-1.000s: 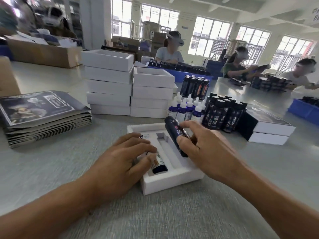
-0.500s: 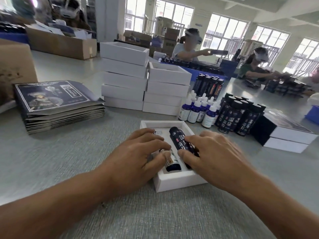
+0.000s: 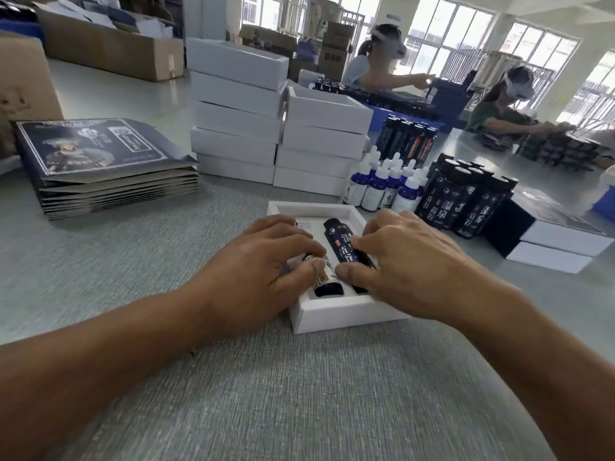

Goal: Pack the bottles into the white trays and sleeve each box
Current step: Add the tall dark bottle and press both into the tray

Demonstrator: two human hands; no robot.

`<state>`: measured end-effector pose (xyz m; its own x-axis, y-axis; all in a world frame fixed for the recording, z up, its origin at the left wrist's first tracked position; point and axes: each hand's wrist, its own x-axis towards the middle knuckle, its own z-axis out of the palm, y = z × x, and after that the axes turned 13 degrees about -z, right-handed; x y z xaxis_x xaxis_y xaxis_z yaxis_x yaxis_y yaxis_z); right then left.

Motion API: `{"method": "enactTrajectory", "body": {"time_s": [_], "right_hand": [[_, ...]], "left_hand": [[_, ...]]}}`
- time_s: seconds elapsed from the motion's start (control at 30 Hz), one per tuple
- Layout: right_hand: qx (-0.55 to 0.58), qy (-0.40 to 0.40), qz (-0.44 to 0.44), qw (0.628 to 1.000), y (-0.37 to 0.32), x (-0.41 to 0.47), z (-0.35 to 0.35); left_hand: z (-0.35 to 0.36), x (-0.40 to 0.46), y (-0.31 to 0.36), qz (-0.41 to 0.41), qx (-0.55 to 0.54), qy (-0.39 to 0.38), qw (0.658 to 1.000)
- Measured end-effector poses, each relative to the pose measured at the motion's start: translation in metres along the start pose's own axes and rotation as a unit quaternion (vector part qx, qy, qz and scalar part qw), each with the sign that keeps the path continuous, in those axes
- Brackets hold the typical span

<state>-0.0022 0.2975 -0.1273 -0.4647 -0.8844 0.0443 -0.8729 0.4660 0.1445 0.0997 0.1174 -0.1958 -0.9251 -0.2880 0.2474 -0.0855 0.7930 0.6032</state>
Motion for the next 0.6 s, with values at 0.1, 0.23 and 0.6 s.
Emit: {"method": "enactTrajectory", "body": {"time_s": [0.1,0.23,0.6], "right_hand": [[0.044,0.006,0.0,0.999,0.002,-0.005,0.006],[0.173,0.037,0.018,0.984,0.006,-0.018,0.026],[0.223,0.119,0.031,0.967,0.011,-0.022,0.034]], "left_hand": [[0.0,-0.001,0.001,-0.005,0.004,-0.006,1.0],[-0.001,-0.001,0.001,-0.008,0.011,-0.006,1.0],[-0.006,-0.006,0.002,0.004,0.018,-0.032,0.999]]}}
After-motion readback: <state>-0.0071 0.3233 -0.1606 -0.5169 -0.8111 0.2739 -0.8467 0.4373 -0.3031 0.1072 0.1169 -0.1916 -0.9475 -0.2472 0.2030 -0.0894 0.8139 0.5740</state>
